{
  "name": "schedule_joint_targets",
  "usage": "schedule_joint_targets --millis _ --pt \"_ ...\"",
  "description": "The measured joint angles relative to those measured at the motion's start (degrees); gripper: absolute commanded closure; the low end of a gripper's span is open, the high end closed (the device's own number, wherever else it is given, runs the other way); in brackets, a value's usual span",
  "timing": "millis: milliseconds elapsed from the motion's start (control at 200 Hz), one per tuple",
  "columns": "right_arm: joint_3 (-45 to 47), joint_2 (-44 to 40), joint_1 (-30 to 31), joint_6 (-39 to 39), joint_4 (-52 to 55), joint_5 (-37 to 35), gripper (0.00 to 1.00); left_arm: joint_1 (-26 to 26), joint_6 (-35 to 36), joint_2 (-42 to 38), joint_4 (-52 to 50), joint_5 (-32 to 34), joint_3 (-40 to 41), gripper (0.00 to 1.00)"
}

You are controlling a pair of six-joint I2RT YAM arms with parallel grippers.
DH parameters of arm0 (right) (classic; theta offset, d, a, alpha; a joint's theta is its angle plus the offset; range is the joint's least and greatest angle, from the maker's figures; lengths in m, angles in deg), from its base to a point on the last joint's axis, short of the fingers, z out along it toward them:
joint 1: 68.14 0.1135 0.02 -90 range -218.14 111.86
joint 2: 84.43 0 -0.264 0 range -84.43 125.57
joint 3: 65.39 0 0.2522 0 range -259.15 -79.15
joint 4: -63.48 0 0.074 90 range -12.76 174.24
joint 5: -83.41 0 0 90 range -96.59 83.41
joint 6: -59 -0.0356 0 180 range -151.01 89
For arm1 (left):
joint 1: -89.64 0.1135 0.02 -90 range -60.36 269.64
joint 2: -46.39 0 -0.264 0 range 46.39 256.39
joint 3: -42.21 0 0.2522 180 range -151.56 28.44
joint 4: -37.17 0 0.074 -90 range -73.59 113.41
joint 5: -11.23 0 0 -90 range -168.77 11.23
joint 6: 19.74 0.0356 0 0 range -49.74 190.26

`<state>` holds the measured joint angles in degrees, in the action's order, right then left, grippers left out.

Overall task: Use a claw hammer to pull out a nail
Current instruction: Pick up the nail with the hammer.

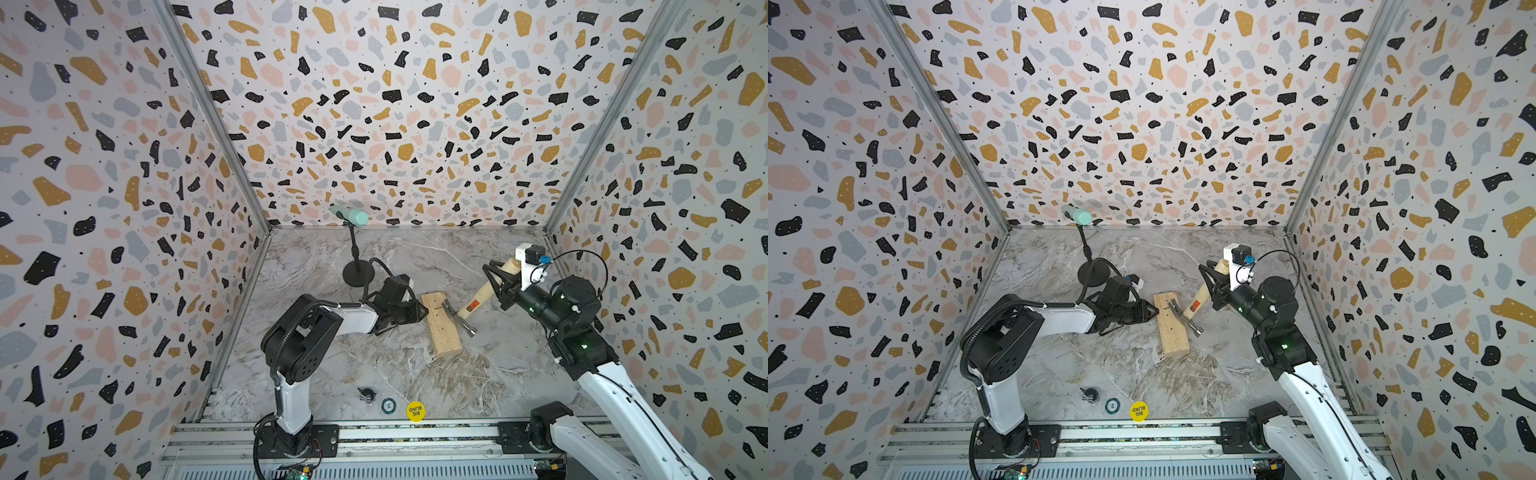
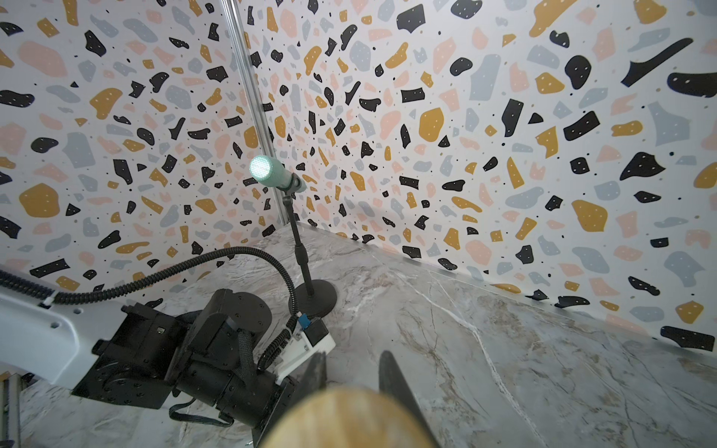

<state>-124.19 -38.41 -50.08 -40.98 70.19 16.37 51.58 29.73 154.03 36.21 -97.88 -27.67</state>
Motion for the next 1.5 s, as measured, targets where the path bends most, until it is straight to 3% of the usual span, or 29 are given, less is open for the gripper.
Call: schedule_joint_targets --millis 716,1497 --pt "-6.91 8.74 0.00 -1.18 4.37 2.29 1.00 0.00 10.19 -8.28 -18.58 5.25 -4.83 0.68" --pt "-13.55 18.18 -0.87 -2.93 6.21 8.94 1.00 0.72 26.67 -14.84 -39.26 13.22 -13.29 0.67"
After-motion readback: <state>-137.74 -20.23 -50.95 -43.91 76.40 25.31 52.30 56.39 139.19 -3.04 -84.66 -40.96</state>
